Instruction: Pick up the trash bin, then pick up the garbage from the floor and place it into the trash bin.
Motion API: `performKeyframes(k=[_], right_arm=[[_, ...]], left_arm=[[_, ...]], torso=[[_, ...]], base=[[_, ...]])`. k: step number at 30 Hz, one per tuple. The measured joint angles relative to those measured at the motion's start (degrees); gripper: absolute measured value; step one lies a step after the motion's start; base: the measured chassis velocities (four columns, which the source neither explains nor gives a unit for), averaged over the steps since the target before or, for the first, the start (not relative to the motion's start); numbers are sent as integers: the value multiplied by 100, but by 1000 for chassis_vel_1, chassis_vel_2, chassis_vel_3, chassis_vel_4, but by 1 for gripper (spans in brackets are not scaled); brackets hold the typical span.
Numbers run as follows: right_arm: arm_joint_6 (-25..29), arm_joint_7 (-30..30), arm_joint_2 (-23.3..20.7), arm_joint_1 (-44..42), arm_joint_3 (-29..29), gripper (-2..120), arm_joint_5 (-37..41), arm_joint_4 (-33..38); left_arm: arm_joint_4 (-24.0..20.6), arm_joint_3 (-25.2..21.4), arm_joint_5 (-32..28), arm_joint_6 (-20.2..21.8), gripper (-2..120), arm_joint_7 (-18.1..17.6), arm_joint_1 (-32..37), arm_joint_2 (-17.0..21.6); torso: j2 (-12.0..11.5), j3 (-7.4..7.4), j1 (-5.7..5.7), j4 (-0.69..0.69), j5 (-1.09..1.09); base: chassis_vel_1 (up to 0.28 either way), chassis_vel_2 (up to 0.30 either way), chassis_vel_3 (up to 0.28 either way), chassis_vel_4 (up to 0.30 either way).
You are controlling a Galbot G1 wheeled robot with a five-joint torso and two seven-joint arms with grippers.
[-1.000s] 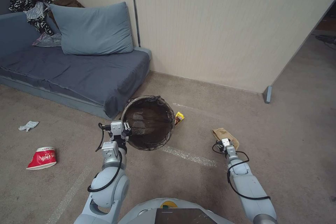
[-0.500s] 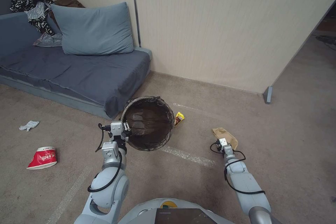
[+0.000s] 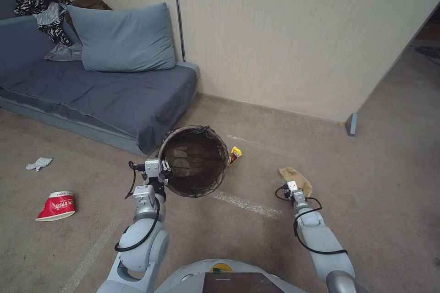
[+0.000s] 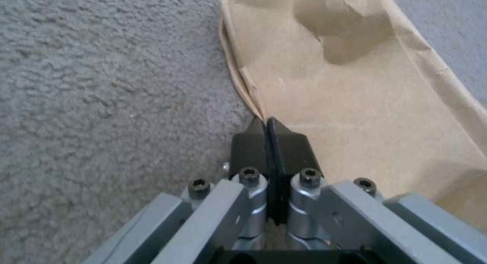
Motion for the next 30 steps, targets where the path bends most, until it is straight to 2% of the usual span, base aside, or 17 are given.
performKeyframes(k=[8,15,19,22,23,26,28,30], right_arm=[[11,8,-26,-159,6,0,23,290],[101,207,-5,-673,9,0,162,1390],[169,285,16,-830,11,0,177,1737],[292,420,58,-1261,22,0,315,2841],[292,420,58,-1261,22,0,315,2841],[395,468,99,-1630,9,0,546,3732],[437,469,112,-1715,4,0,610,3922],[721,418,141,-1939,-11,0,872,4600]], left_arm=[[-4,19,0,-2,3,1,-1,14],[45,73,0,-11,3,2,-24,29],[74,82,-1,-13,3,1,-32,35],[141,103,-7,-23,3,3,-53,48],[141,103,-7,-23,3,3,-53,48],[192,127,-15,-27,3,4,-63,50],[203,133,-23,-27,3,4,-64,50],[241,155,-49,-27,3,4,-66,52]], torso=[[0,1,0,-1,1],[0,1,0,-3,2],[-1,1,0,-2,3],[0,1,0,-1,1],[0,1,0,-1,1],[0,0,0,1,-1],[0,0,0,0,1],[0,0,0,-1,0]], base=[[0,0,0,0],[0,0,0,0],[0,0,0,0],[0,0,0,0],[0,0,0,0],[0,0,0,0],[0,0,0,0],[0,0,0,0]])
